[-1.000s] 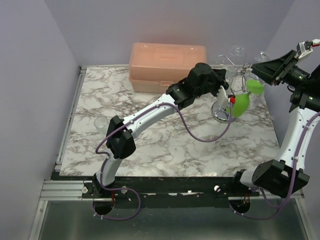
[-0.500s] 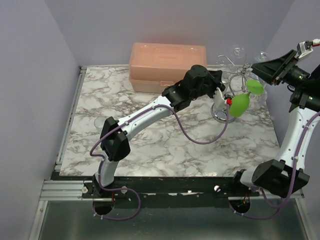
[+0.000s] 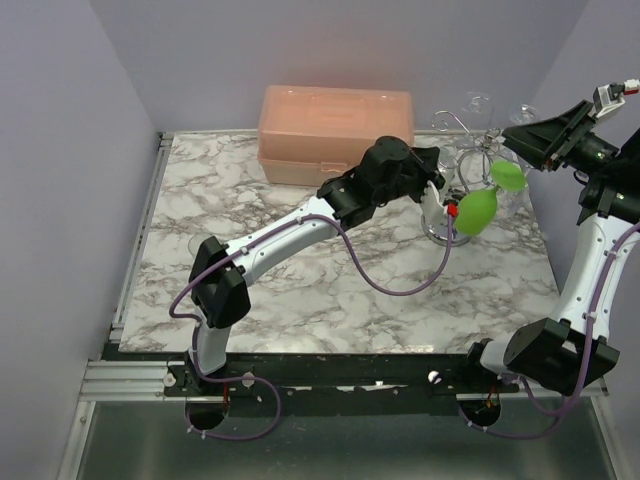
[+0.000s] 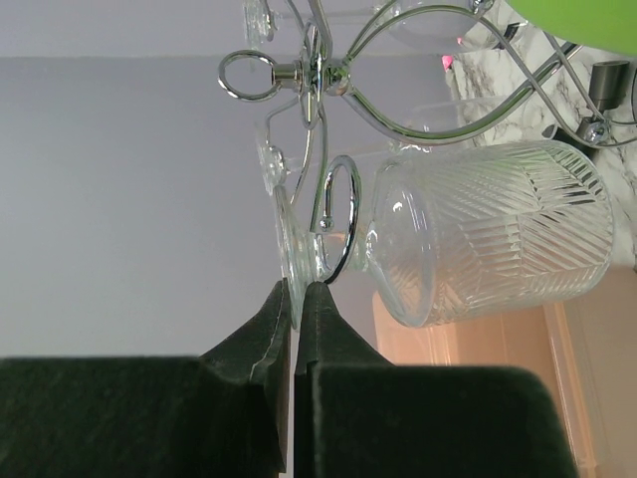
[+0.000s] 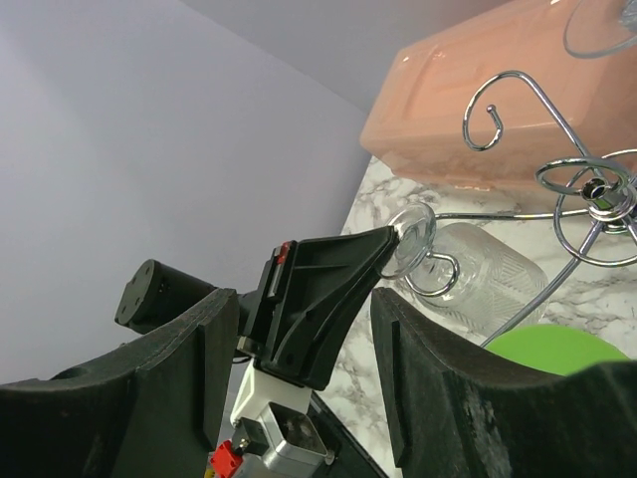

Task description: Place the wine glass upside down on the wine glass rack

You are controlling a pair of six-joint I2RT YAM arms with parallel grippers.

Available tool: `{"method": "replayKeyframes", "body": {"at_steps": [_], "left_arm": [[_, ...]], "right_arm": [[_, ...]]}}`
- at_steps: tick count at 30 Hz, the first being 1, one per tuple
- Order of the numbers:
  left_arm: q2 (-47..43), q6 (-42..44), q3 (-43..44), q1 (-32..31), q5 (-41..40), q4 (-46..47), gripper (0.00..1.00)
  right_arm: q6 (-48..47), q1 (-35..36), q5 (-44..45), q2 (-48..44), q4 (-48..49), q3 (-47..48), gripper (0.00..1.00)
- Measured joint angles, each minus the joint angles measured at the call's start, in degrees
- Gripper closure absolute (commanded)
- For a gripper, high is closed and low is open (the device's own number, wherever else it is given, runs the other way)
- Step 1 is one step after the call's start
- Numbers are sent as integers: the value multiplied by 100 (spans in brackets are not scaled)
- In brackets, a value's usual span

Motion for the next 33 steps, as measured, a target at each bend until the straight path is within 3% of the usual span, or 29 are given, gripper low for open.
{"method": "replayKeyframes", "body": {"at_steps": [28,33], "left_arm": [[-35,-13,-15,-278,2,-15,100],[0,-68,52,-280,4,-39,92]], "right_arm": [[20,0,26,-11,90,-118,38],[20,0,26,-11,109,-127,38]]}}
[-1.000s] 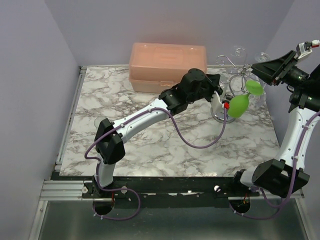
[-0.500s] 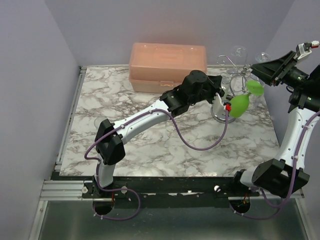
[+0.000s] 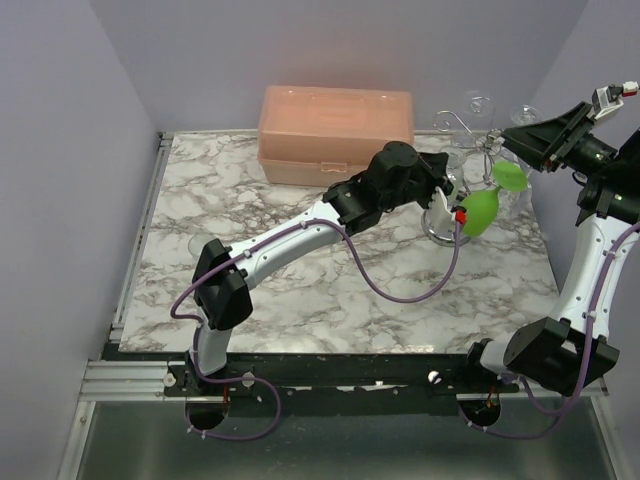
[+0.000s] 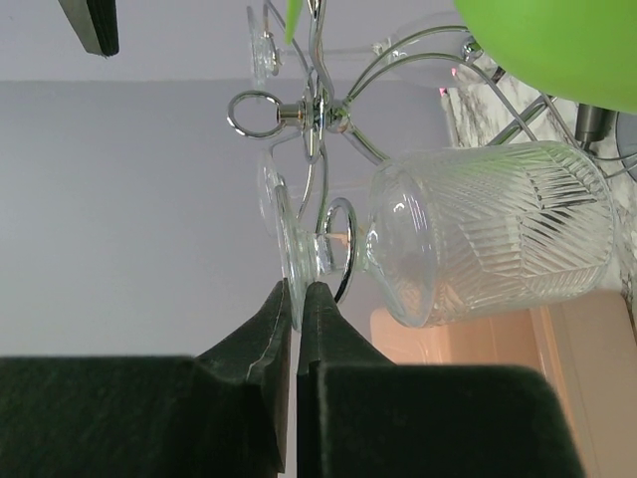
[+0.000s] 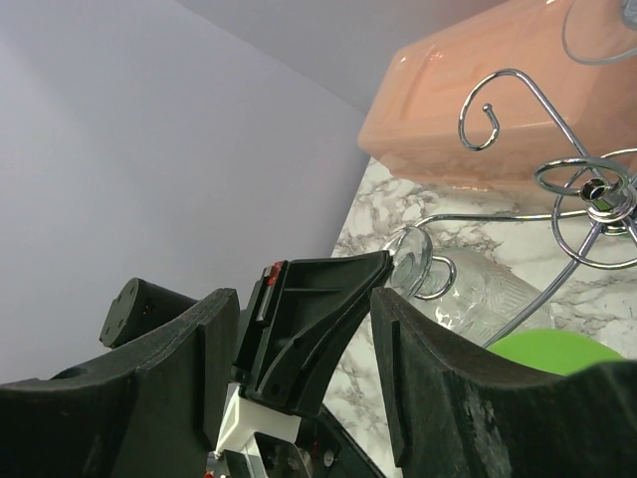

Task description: Place the wine glass upside down on the wine glass rack

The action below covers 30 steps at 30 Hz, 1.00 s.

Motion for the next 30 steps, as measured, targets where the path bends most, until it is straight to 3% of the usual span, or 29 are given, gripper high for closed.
{"method": "replayKeyframes", "body": {"at_steps": [19,25,30], "left_arm": [[146,-354,125,-96,125,166,70],[151,-450,120,-98,129,295,53],[66,-577,-87,-138,129,573,44]], "right_arm": [[39,0,4,-11,22,-68,38],[39,0,7,-26,22,-87,38],[44,0,17,-31,28,-96,38]]}}
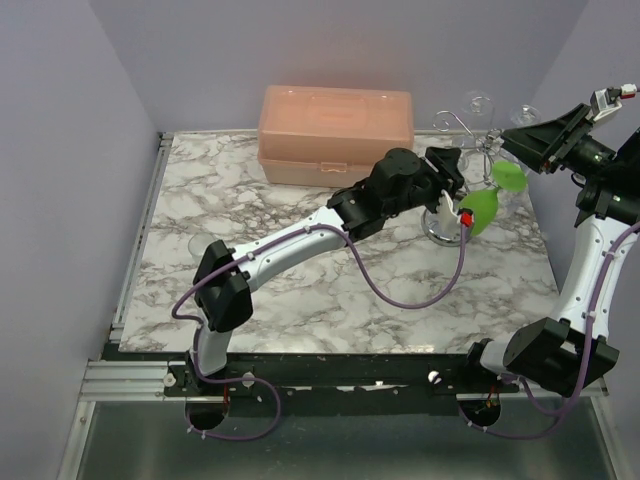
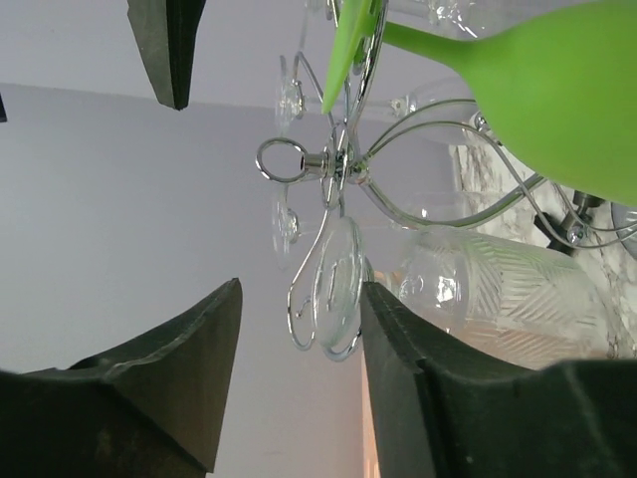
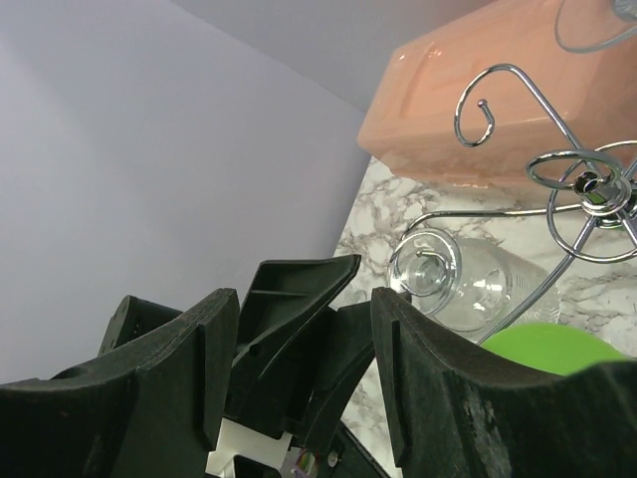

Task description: Place the wine glass upside down on the wine glass rack

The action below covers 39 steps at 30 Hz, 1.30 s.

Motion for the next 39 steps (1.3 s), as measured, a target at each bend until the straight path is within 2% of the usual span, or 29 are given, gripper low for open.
{"method": "replayKeyframes", "body": {"at_steps": [3,14,20,23,26,30,34,35,36,39], "left_arm": [[-87,-98,-181,-46,-2,142,41],[-767,-616,-1067,-267,-28,492,22],[-1622,-1467,-1853,-409,-273,802,8],[-2118,-2247,-2098,-444,-544,824,2],[-2791,-3230,-2347,-442,-984,750,2],[-3620,-4837,-2430,-223,-1460,201,2],[-4343,-6985,-2470,645,-1502,-859,2],[-4618,-7650,-2660,1060,-1447,-1060,2],[-4800,-7956,-2822,1314,-1460,-1189,2],[-5792,-9442,-3965,2361,-1255,-1539,5]], "right_arm": [[24,0,17,-2,31,-26,38],[37,0,37,-35,85,-105,38],[-68,0,20,-44,162,-105,37],[-234,0,-31,-50,166,-105,37],[-470,0,-83,-55,160,-92,37],[-903,0,-120,-61,63,4,37],[-1482,0,-129,-63,-203,214,37],[-1650,0,-129,-63,-313,275,37],[-1814,0,-127,-63,-417,328,37],[-2334,0,-125,-63,-815,492,37]]}}
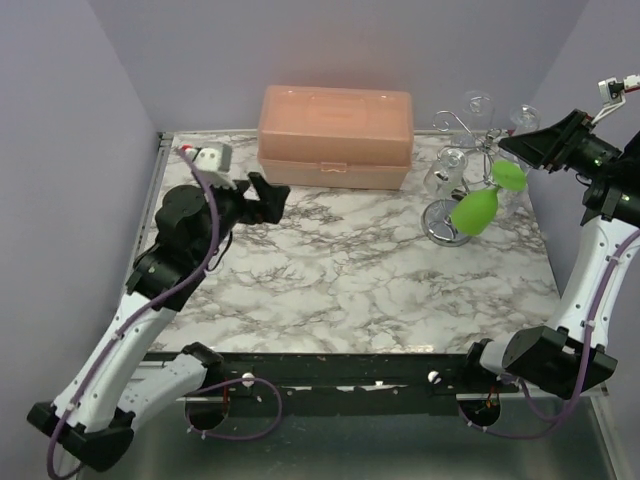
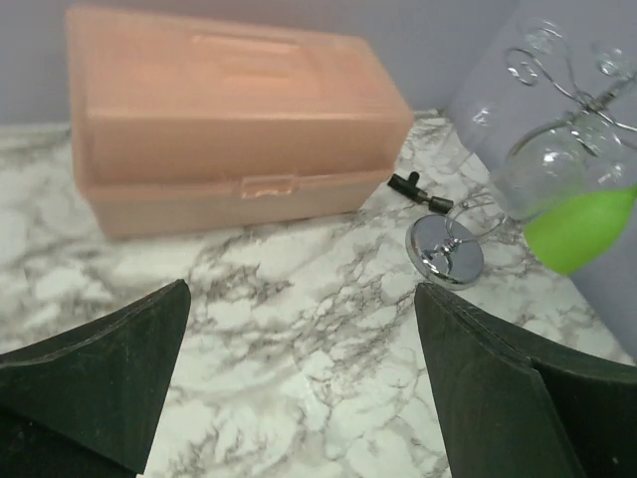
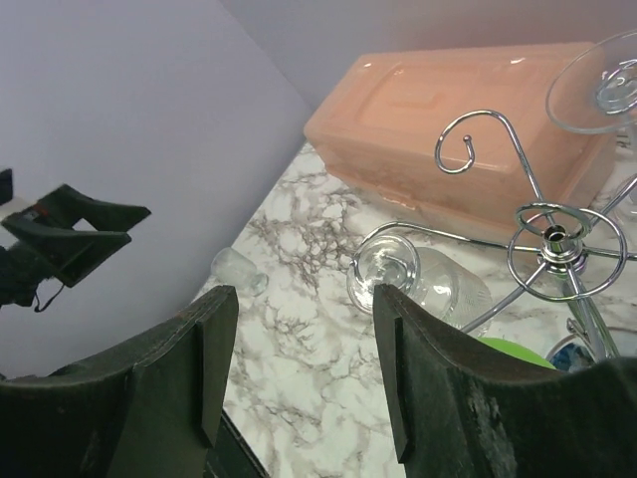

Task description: Place the wine glass upside down on the wine glass rack

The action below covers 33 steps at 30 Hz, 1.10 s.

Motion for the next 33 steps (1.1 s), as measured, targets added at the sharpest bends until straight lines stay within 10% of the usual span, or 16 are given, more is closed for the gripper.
{"method": "replayKeyframes", "body": {"at_steps": [14,19,33], "left_arm": [[-282,-2555,-1722,3751,1235,-1676,22],[348,-2868,-1515,4100,634,-2402,48],[706,-3171,-1818,4500,-79,-2787,69]], "right_arm": [[-831,0,127,-79,-732,66,36],[-850,0,168,-155,-748,66,37],[-850,0,223,-216,-745,2,36]]}}
